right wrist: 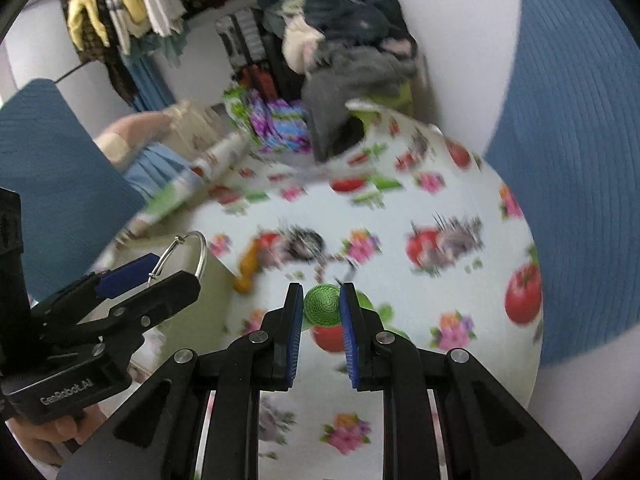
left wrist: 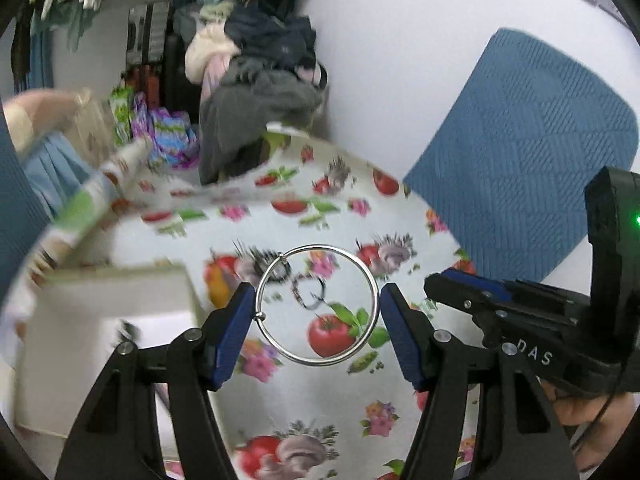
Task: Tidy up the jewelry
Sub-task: 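Lift and carry the bangle and green hair tie with both tools toward the box, then open the right tool over the box dropping the green hair tie while the left tool releases the bangle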
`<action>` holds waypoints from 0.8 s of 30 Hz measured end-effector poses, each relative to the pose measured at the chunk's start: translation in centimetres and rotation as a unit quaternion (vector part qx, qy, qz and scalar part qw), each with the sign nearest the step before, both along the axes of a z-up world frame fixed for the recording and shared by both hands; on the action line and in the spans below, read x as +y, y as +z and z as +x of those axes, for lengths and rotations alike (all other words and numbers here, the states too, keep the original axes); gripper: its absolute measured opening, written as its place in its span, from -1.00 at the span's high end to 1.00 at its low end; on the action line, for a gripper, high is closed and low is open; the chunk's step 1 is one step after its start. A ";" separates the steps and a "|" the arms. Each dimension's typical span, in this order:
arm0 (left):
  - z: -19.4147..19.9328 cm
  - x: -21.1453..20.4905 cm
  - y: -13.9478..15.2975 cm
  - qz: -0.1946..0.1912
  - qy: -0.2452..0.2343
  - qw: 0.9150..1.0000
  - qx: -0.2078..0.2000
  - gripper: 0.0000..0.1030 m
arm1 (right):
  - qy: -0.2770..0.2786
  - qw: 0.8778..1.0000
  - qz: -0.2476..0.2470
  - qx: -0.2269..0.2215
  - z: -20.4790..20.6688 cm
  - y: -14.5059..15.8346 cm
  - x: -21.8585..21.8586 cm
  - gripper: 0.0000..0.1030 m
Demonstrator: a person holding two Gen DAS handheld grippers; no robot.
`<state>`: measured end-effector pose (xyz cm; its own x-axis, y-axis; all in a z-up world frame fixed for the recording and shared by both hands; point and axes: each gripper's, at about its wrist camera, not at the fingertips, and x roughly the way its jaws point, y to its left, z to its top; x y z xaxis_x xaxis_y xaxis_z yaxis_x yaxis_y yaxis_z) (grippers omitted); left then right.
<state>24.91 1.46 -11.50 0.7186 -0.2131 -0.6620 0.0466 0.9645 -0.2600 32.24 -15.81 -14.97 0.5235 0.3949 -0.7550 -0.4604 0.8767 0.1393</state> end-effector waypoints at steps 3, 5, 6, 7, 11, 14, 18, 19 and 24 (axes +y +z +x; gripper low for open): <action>-0.6 2.2 2.8 0.017 0.006 1.000 -0.018 -0.27 | 0.018 1.000 0.009 -0.021 -0.3 2.4 2.2 0.68; -1.3 4.1 4.6 0.032 0.016 0.999 -0.031 -0.27 | 0.034 0.999 0.019 -0.032 -0.6 4.0 4.1 0.68; -1.7 5.2 5.4 0.036 0.022 0.998 -0.036 -0.27 | 0.041 0.998 0.023 -0.036 -0.8 4.6 4.8 0.68; -2.1 6.3 6.1 0.041 0.030 0.998 -0.040 -0.27 | 0.049 0.998 0.025 -0.040 -1.0 5.0 5.8 0.68; -3.2 10.9 6.6 0.036 0.066 0.997 -0.032 -0.27 | 0.081 0.995 0.029 -0.043 -1.9 5.4 9.7 0.68; -3.7 13.9 5.0 0.031 0.089 0.995 -0.009 -0.27 | 0.098 0.994 0.028 -0.029 -2.4 4.1 12.0 0.68; -4.3 15.8 2.0 0.025 0.101 0.994 0.025 -0.27 | 0.119 0.993 0.019 0.001 -3.0 1.2 14.5 0.68; -4.4 15.9 1.4 0.023 0.101 0.994 0.030 -0.27 | 0.124 0.992 0.016 0.009 -3.2 0.4 15.1 0.68; -4.9 16.2 -2.7 0.007 0.098 0.993 0.066 -0.27 | 0.139 0.989 -0.001 0.043 -4.1 -3.1 16.8 0.68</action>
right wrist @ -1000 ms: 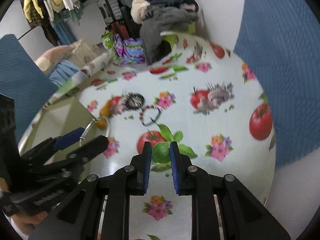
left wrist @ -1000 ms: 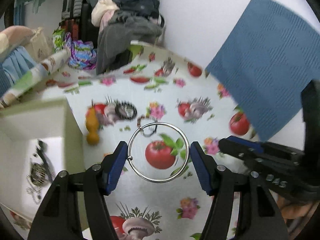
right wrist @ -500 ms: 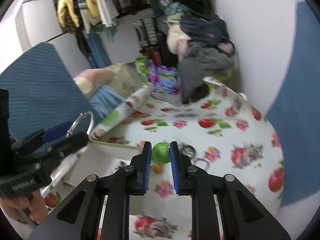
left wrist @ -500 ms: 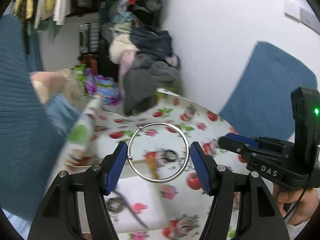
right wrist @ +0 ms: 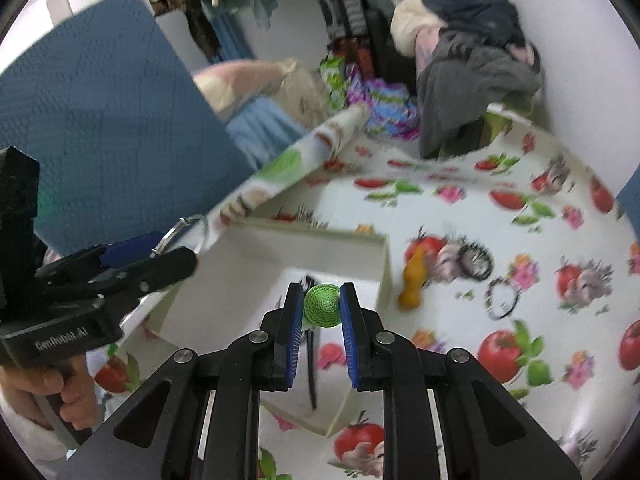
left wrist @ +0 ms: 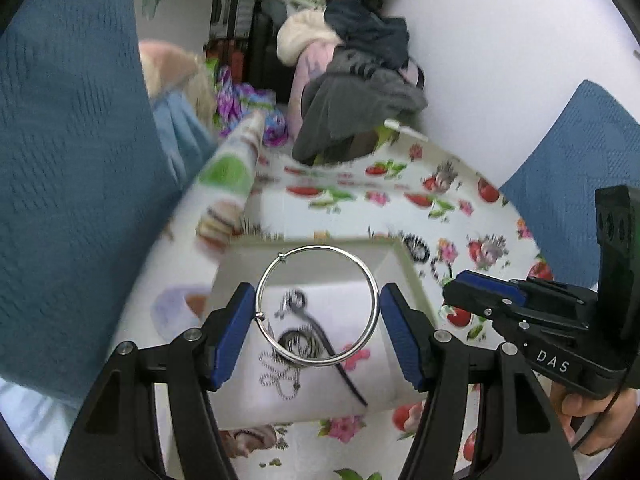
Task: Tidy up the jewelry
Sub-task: 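Open the right tool over the box dropping the green hair tie while the left tool releases the bangle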
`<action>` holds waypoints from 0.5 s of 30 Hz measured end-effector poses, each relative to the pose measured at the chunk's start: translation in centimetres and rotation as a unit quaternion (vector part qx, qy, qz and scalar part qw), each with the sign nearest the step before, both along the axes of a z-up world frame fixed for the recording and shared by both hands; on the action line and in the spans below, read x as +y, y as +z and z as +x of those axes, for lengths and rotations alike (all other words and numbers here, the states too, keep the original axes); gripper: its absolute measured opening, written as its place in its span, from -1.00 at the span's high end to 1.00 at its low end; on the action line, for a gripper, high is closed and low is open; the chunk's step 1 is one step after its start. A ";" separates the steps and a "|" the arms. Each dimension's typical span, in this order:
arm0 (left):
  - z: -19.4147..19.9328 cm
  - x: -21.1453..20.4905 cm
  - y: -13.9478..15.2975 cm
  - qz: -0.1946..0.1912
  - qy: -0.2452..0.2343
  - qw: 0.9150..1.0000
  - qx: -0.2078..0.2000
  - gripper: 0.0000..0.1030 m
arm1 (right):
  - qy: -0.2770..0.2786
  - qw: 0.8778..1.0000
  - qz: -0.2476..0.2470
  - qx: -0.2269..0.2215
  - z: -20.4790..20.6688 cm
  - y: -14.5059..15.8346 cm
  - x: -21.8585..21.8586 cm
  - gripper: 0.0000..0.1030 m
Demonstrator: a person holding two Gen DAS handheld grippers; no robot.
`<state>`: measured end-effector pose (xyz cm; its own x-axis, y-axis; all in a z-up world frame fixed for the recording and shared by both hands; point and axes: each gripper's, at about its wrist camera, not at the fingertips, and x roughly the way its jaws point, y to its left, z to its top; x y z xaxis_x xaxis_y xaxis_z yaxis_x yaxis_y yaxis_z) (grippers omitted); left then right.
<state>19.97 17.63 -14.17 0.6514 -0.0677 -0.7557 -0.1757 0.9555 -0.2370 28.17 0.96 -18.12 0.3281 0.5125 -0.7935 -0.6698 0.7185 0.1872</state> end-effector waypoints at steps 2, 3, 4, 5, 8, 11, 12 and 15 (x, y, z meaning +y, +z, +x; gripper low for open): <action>-0.2 0.0 -1.6 -0.008 0.000 1.000 0.015 -0.27 | 0.005 1.000 -0.008 0.007 -0.4 -1.2 0.2 0.68; -0.3 0.0 -2.2 -0.009 0.000 1.000 0.019 -0.27 | 0.006 1.000 -0.013 0.011 -0.6 -1.8 0.2 0.68; -0.6 0.1 -2.7 -0.011 0.000 1.000 0.025 -0.27 | 0.008 1.000 -0.017 0.016 -0.8 -2.4 0.3 0.67; -0.7 0.1 -3.2 -0.014 0.001 0.999 0.031 -0.27 | 0.010 1.000 -0.020 0.020 -0.9 -2.8 0.3 0.67; -1.1 -0.1 -4.4 -0.022 0.002 0.999 0.041 -0.27 | 0.017 0.999 -0.029 0.026 -1.4 -3.9 0.4 0.66; -1.2 -0.2 -4.7 -0.020 0.009 0.999 0.044 -0.27 | 0.021 0.999 -0.021 0.036 -1.6 -4.2 0.5 0.66; -1.2 -0.2 -4.6 -0.021 0.011 0.999 0.044 -0.27 | 0.020 0.999 -0.021 0.035 -1.6 -4.2 0.6 0.66; -1.2 -0.1 -4.4 -0.027 0.015 0.999 0.042 -0.28 | 0.024 0.999 -0.015 0.038 -1.4 -3.8 0.5 0.64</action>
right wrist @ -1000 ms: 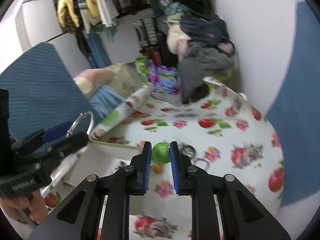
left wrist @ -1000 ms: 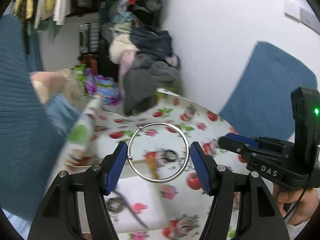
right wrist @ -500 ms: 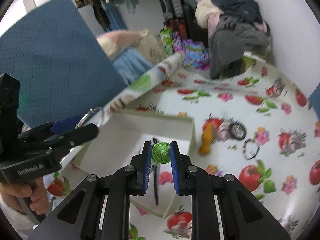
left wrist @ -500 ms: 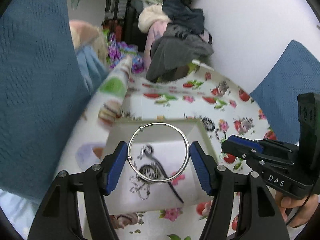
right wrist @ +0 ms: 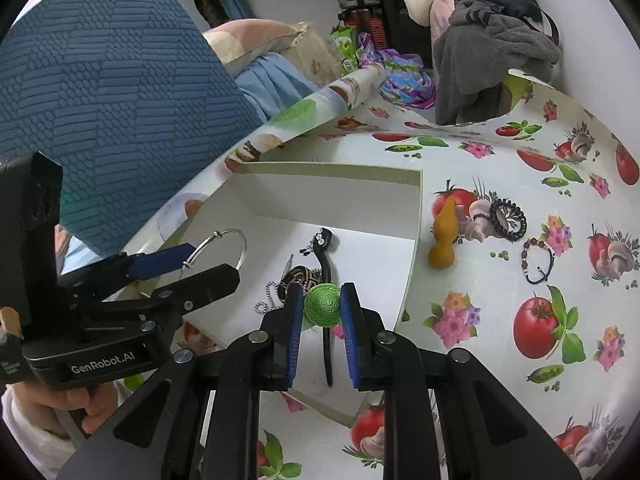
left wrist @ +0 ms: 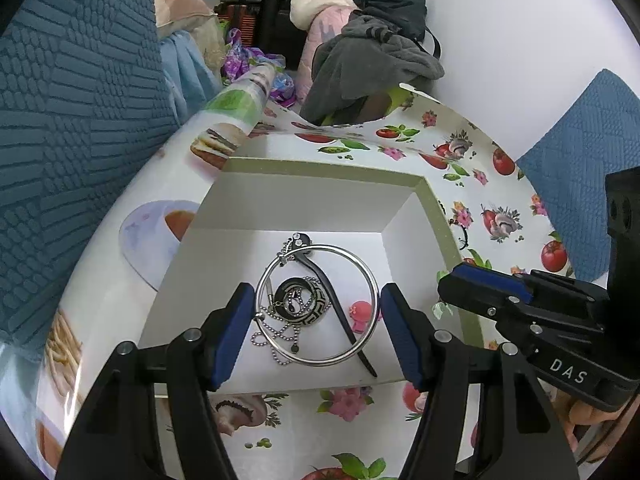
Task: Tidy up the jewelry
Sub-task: 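Open the right tool over the box dropping the green hair tie while the left tool releases the bangle, then move both tools back over the remaining jewelry on the cloth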
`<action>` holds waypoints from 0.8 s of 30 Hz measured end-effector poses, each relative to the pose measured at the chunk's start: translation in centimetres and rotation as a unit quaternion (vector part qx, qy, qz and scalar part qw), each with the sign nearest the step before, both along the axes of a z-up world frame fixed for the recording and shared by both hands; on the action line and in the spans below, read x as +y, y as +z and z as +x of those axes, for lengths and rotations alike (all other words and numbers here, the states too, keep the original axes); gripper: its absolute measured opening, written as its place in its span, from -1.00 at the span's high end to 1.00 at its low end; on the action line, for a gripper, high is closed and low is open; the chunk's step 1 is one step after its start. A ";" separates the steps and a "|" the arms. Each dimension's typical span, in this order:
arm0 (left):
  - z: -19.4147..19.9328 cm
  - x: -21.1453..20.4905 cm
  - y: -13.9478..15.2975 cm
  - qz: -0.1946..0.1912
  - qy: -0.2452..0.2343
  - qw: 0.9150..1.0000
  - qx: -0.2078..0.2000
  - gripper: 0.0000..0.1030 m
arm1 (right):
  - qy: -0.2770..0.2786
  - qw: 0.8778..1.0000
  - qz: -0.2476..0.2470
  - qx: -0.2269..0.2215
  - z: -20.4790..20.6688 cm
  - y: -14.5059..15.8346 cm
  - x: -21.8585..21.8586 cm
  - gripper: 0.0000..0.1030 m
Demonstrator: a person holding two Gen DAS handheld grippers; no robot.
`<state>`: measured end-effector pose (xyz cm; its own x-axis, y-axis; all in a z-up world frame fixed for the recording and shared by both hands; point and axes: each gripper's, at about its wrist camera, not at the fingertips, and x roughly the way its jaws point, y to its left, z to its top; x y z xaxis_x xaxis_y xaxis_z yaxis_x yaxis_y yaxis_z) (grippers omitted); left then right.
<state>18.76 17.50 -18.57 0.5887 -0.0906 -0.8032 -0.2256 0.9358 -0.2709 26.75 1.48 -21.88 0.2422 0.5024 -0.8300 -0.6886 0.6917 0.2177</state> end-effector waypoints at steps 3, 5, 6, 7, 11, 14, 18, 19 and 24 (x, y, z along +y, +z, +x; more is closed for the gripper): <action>0.0 0.2 0.1 -0.004 0.016 1.000 0.000 -0.38 | 0.008 1.000 0.008 -0.006 0.0 0.8 -0.4 0.43; -0.2 0.3 0.4 -0.011 0.026 1.000 -0.008 -0.46 | 0.012 1.000 0.013 -0.014 0.0 1.6 -1.0 0.42; -0.2 0.2 0.5 -0.016 0.029 0.999 -0.012 -0.46 | 0.012 1.000 0.016 -0.018 0.0 1.9 -1.3 0.41; -0.2 0.1 0.6 -0.019 0.028 0.999 -0.015 -0.46 | 0.010 1.000 0.017 -0.021 0.1 2.2 -1.7 0.40; -0.1 -0.8 1.4 -0.031 0.029 0.999 -0.031 -0.46 | -0.001 0.999 0.032 -0.038 0.4 3.9 -3.9 0.40; 0.5 -2.0 1.8 -0.036 0.022 0.998 -0.042 -0.46 | -0.012 0.998 0.033 -0.054 1.0 4.5 -5.4 0.40; 1.6 -3.8 2.2 -0.043 0.007 0.998 -0.054 -0.46 | -0.037 0.997 0.019 -0.071 2.4 4.5 -7.9 0.40; 2.0 -4.2 2.3 -0.045 0.004 0.998 -0.054 -0.46 | -0.043 0.996 0.016 -0.073 2.8 4.3 -8.5 0.40; 4.4 -6.2 2.8 -0.043 -0.024 0.997 -0.055 -0.38 | -0.078 0.994 0.005 -0.078 5.1 3.1 -11.7 0.40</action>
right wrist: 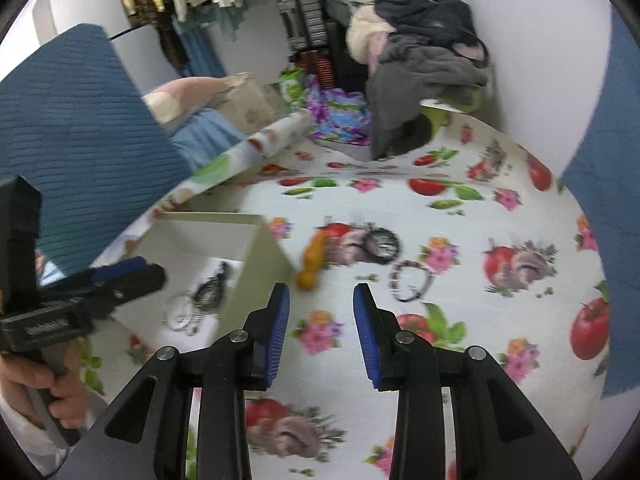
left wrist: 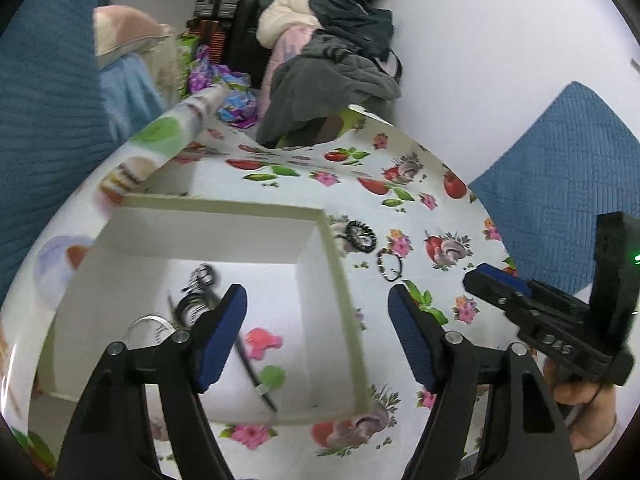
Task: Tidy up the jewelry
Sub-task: 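Move both tools back over the remaining jewelry on the cloth, then close the right tool on the red beaded bracelet while the left tool grasps the yellow gourd piece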
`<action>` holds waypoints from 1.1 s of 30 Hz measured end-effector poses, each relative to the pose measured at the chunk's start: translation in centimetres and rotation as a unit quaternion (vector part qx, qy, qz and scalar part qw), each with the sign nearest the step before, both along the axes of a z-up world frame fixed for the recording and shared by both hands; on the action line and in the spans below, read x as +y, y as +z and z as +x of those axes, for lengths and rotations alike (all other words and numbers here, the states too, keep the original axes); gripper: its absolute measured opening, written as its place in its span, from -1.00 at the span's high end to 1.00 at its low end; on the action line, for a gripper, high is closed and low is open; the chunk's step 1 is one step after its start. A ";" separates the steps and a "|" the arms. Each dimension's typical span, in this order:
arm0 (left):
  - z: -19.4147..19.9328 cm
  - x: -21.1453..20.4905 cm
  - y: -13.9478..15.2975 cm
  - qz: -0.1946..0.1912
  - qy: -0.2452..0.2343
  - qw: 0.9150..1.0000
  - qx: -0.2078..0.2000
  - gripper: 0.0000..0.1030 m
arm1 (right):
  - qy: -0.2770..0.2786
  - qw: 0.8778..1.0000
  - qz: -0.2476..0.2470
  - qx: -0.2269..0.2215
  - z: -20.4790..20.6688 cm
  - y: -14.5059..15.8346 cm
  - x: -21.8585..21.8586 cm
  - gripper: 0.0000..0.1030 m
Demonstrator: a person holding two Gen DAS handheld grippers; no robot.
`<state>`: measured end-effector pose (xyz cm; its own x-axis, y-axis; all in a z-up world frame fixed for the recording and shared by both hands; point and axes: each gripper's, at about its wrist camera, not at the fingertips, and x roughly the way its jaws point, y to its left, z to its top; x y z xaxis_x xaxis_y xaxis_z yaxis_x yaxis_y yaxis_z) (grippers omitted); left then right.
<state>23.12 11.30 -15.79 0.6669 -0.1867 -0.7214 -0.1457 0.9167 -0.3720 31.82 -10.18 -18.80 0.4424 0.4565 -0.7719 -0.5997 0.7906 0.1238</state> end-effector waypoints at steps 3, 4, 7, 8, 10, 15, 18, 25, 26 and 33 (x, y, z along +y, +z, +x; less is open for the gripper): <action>1.9 -0.8 0.0 -0.003 -0.018 1.000 0.011 -0.27 | -0.016 1.000 -0.002 0.002 1.7 -1.4 -1.4 0.40; 2.5 -1.0 0.0 0.000 -0.024 1.000 0.014 -0.25 | -0.020 1.000 -0.004 0.003 2.2 -1.9 -1.6 0.40; 5.2 -1.8 0.1 0.012 -0.044 0.998 0.035 -0.17 | -0.033 0.999 -0.012 0.012 4.6 -4.1 -2.3 0.41; 5.8 -2.1 0.1 0.017 -0.049 0.998 0.039 -0.16 | -0.034 0.999 -0.012 0.013 5.1 -4.6 -2.4 0.41; 7.6 -2.7 0.2 0.037 -0.062 0.996 0.056 -0.15 | -0.040 0.999 -0.021 0.017 6.7 -6.0 -2.6 0.42; 11.7 -3.1 0.3 0.061 -0.092 0.989 0.103 -0.14 | -0.049 0.998 -0.031 0.031 10.0 -8.7 -3.3 0.47; 14.1 -2.7 0.3 0.062 -0.101 0.985 0.127 -0.14 | -0.044 0.998 -0.040 0.035 11.2 -10.1 -3.4 0.50; 18.5 -2.2 -2.0 0.055 -0.105 0.974 0.193 -0.14 | -0.027 0.995 -0.079 0.045 12.2 -13.6 -2.4 0.56; 19.0 -2.3 -2.7 0.057 -0.108 0.971 0.205 -0.14 | -0.022 0.996 -0.083 0.035 12.0 -13.7 -2.2 0.57; 21.8 -2.3 -5.7 0.047 -0.110 0.955 0.270 -0.07 | 0.009 0.994 -0.108 0.002 11.0 -13.9 -1.5 0.87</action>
